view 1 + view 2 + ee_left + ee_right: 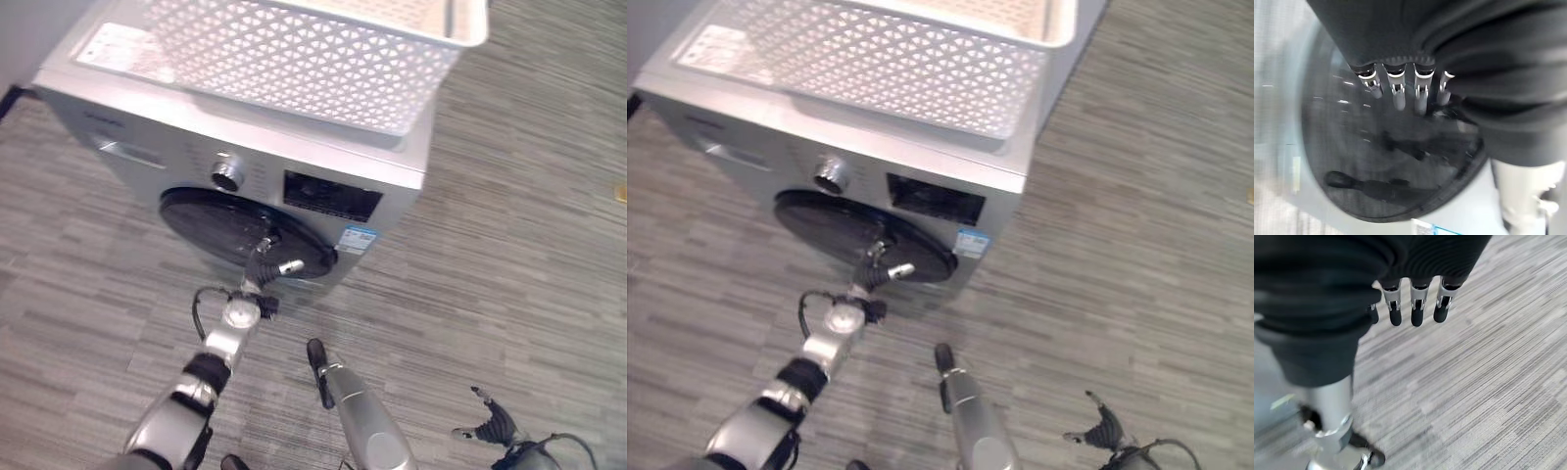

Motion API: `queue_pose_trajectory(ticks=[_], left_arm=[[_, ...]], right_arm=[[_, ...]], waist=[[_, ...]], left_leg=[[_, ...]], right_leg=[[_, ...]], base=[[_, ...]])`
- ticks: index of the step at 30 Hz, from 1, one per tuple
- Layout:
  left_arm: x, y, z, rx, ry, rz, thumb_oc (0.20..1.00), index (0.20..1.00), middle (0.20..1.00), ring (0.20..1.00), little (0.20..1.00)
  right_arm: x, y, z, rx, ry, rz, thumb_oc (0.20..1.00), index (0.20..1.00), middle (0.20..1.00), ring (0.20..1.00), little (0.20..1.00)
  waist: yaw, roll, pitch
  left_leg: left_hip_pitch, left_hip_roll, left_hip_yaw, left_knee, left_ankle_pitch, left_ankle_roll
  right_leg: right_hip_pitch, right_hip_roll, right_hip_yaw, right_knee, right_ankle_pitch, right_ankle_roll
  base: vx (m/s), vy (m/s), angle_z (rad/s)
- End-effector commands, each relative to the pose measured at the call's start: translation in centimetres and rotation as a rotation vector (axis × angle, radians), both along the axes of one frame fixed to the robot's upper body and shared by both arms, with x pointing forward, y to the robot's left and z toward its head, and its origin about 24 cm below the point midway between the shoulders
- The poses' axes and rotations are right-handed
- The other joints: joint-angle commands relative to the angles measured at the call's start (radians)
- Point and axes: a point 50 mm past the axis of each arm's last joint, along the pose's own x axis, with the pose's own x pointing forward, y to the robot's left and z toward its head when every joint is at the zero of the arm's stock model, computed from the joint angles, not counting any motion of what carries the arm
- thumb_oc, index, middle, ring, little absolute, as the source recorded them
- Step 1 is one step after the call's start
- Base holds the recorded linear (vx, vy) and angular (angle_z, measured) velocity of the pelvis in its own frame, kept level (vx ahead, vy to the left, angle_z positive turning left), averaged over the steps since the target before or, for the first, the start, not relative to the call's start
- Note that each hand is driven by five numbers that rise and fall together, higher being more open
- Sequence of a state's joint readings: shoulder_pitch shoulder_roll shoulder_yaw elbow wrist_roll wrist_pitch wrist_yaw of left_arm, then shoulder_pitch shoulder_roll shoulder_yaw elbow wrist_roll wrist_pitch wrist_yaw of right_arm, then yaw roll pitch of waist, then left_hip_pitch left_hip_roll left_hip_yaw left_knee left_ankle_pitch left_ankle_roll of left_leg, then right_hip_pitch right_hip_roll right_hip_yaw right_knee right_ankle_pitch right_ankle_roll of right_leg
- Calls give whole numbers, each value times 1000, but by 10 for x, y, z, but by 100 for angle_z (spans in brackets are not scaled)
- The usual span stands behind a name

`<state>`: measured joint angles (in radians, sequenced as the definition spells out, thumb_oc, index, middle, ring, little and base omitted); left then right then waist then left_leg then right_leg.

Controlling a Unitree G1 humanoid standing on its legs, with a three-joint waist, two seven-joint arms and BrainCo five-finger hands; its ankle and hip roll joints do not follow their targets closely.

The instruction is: Grab the laundry basket,head to the washer,open it,put in the laundry and shut it.

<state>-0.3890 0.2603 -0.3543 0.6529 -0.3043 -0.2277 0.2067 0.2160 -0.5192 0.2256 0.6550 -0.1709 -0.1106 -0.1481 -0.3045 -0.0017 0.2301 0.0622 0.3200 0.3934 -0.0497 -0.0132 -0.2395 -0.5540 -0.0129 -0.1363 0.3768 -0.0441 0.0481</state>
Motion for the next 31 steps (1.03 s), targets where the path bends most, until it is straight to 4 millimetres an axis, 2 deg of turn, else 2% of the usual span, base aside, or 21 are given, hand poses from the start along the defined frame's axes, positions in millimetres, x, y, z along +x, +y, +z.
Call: queue_pose_trajectory(ticks=[1,3,4,5,6,8,9,10,13,14,15,16,17,20,23,25,29,31], left_arm=[[-27,42,-11,16,-17,19,1000,1000,1000,1000,1000],[-54,66,-30,37,55,62,1000,1000,1000,1000,1000],[-54,66,-30,37,55,62,1000,1000,1000,1000,1000],[-76,82,-45,97,125,70,1000,1000,1000,1000,1000],[-89,90,-53,127,169,78,1000,1000,1000,1000,1000],[-111,99,-70,155,265,95,1000,1000,1000,1000,1000],[-111,99,-70,155,265,95,1000,1000,1000,1000,1000],[-131,104,-85,171,349,107,1000,1000,1000,1000,1000],[-154,106,-106,232,467,115,1000,1000,1000,1000,1000],[-154,106,-106,232,467,115,1000,1000,1000,1000,1000],[-165,106,-117,283,517,150,1000,1000,1000,1000,1000],[-164,106,-117,284,516,150,1000,1000,1000,1000,1000],[-176,101,-131,299,600,192,1000,1000,1000,1000,1000],[-191,95,-145,254,689,251,1000,1000,1000,1000,1000],[-194,92,-149,201,716,308,1000,1000,1000,1000,1000],[-195,91,-149,193,722,309,1000,1000,1000,1000,1000],[-181,81,-146,154,688,265,1000,1000,1000,1000,1000],[-180,79,-147,146,689,259,1000,1000,1000,1000,1000]], right_arm=[[-14,3,-7,24,31,-5,1000,1000,1000,1000,1000],[-12,8,-11,44,44,6,1000,1000,1000,1000,1000],[-12,9,-11,44,44,7,1000,1000,1000,1000,1000],[-12,12,-14,55,59,14,1000,1000,1000,1000,1000],[-14,12,-16,57,68,9,1000,1000,1000,1000,1000],[-22,10,-24,51,111,-35,1000,1000,1000,1000,1000],[-22,10,-24,51,111,-35,1000,1000,1000,1000,1000],[-26,7,-28,37,139,-56,1000,1000,1000,1000,1000],[-29,5,-35,9,182,-88,1000,1000,1000,1000,1000],[-29,5,-35,9,182,-88,1000,1000,1000,1000,1000],[-29,8,-38,8,184,-123,1000,1000,1000,1000,1000],[-29,8,-38,8,183,-123,1000,1000,1000,1000,1000],[-27,9,-41,11,185,-170,1000,1000,1000,1000,1000],[-29,13,-45,22,203,-206,1000,1000,1000,1000,1000],[-31,19,-50,30,239,-212,1000,1000,1000,1000,1000],[-32,20,-51,25,257,-207,1000,1000,1000,1000,1000],[-34,29,-55,32,299,-187,1000,1000,1000,1000,1000],[-32,30,-56,34,300,-178,1000,1000,1000,1000,1000]], waist=[[68,-21,-37],[115,-52,-35],[114,-52,-35],[142,-65,-39],[158,-69,-42],[177,-61,-56],[176,-63,-58],[185,-51,-68],[220,-37,-74],[220,-37,-73],[243,-18,-75],[242,-18,-72],[246,-7,-69],[254,11,-88],[261,12,-111],[266,12,-123],[264,12,-153],[264,11,-155]], left_leg=[[-39,21,-182,257,220,30],[-104,12,-265,407,267,61],[-106,12,-266,409,267,61],[-122,21,-293,458,277,76],[-127,19,-307,443,260,89],[-130,-3,-336,332,213,105],[-131,-5,-336,330,216,105],[-133,-17,-345,191,183,98],[-181,-66,-404,26,148,91],[-180,-66,-404,25,148,91],[-199,-91,-451,-38,157,81],[-197,-91,-451,-38,156,81],[-194,-96,-443,-35,147,72],[-165,-116,-435,-36,122,82],[-127,-141,-404,-38,99,96],[-114,-151,-397,-38,86,103],[-82,-183,-381,-38,47,121],[-78,-186,-382,-38,43,124]], right_leg=[[127,15,60,-205,-4,29],[193,26,85,-239,9,-8],[193,26,84,-240,10,-8],[253,28,100,-266,3,-17],[277,21,107,-277,4,-15],[314,-2,100,-297,-1,0],[313,-4,100,-298,0,1],[350,-23,93,-311,-9,16],[401,-40,95,-337,-21,31],[402,-40,95,-337,-21,31],[434,-33,100,-346,-29,37],[437,-34,100,-347,-29,37],[459,-51,102,-361,-32,51],[479,-68,126,-374,-14,67],[504,-98,128,-387,8,82],[516,-110,127,-397,14,88],[555,-147,109,-428,28,109],[560,-151,108,-431,28,111]], base=[[91,-193,-32],[10,-171,-55],[23,-132,-42],[101,-51,2],[151,-25,12],[125,69,10],[138,152,35],[121,159,46],[118,167,51],[106,156,36],[75,113,-13],[105,259,-25],[56,203,-34],[109,219,-54],[119,154,-48],[89,98,-19],[106,131,0],[29,29,3]])
